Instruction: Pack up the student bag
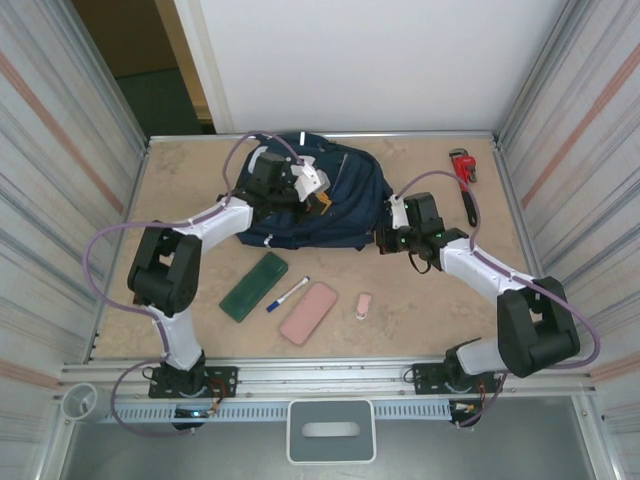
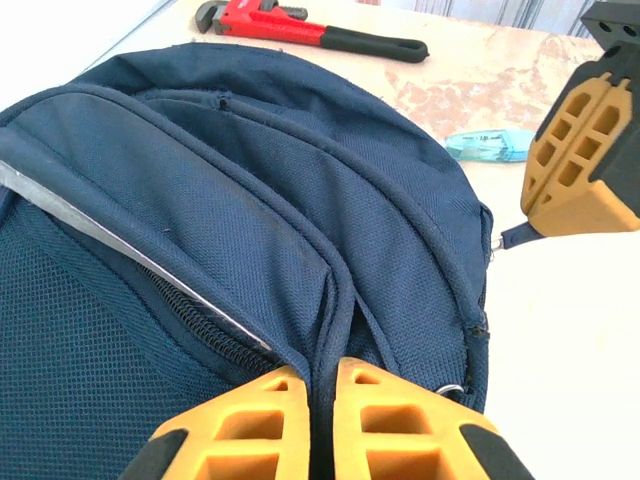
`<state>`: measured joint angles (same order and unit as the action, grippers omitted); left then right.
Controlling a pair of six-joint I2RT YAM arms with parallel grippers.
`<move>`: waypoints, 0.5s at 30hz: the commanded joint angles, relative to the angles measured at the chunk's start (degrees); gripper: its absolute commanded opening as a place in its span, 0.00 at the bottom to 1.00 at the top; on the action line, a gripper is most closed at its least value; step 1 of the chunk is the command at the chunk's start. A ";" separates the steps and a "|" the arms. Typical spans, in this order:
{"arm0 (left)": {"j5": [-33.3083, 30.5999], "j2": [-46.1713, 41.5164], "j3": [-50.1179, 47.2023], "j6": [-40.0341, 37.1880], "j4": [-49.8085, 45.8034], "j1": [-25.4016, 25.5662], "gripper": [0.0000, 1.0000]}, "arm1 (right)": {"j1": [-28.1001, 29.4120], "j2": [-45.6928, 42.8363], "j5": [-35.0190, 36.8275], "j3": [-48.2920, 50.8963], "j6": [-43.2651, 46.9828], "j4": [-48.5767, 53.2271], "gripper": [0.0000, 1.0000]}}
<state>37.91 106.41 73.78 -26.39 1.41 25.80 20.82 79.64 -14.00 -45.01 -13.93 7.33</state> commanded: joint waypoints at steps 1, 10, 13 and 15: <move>-2.88 1.35 1.37 -0.63 -2.47 -0.97 0.23 | 0.38 0.30 1.00 1.36 -3.46 -2.00 0.00; -7.62 -9.66 -11.31 -6.25 6.98 2.59 0.57 | 0.54 0.12 -3.83 1.52 -10.59 -2.26 0.00; -10.27 -10.28 -14.77 -17.67 7.91 7.22 0.61 | -0.35 0.85 -6.13 0.76 -12.92 -1.98 0.00; -12.42 -8.56 -15.15 -23.56 9.07 10.06 0.62 | -1.07 1.37 -8.05 0.53 -14.49 -2.25 0.00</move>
<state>28.84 97.65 59.96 -37.89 6.96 32.42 20.64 80.07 -18.28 -43.57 -24.45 5.58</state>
